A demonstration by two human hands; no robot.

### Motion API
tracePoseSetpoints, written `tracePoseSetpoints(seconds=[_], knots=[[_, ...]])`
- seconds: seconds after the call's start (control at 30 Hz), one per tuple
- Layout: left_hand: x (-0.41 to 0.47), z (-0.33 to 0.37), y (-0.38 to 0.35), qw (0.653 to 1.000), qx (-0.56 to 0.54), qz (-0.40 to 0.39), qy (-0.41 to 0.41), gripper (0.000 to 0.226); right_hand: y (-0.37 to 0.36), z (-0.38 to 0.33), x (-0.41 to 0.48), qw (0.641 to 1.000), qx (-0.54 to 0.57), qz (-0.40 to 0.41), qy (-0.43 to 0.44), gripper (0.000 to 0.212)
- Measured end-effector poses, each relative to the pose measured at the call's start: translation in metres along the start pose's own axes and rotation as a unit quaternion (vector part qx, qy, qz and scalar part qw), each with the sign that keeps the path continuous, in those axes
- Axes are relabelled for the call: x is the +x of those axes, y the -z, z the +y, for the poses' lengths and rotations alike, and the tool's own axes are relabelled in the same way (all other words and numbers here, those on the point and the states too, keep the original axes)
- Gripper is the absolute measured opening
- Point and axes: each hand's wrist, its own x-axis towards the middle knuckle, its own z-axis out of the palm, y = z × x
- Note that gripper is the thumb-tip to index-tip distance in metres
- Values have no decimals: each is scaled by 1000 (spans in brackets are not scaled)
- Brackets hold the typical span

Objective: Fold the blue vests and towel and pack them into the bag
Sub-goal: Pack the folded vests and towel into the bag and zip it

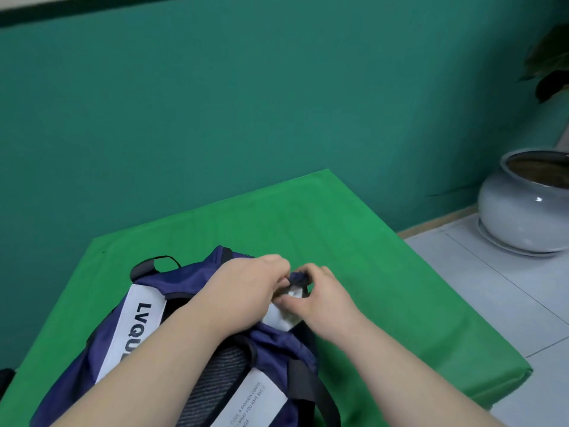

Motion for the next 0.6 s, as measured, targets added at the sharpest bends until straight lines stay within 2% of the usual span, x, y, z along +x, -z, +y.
tracePoseSetpoints(seconds=[0.07,0.17,0.23,0.37,0.43,0.53,0.6], knots=[[-6,-2,-1,1000,0,7,-8,15,-4,-2,6,1000,-25,15,8,33],[-9,-6,-5,1000,-6,13,1,19,-5,-5,10,998,-52,12,13,40],[-11,-9,-10,1000,7,6,14,20,-4,-2,12,996,-83,7,19,35],[-18,-14,-19,1000,-8,-15,21,11,-4,8,8,987,-149,12,52,26],[-23,-16,-15,999,-32,-14,23,26,-4,9,5,984,-168,-18,64,34],[-33,-21,-8,998,-47,-12,31,57,0,6,-2,983,-146,-43,104,63],[-38,-24,-7,994,-94,-15,59,60,0,-4,-7,980,-120,-40,155,62]])
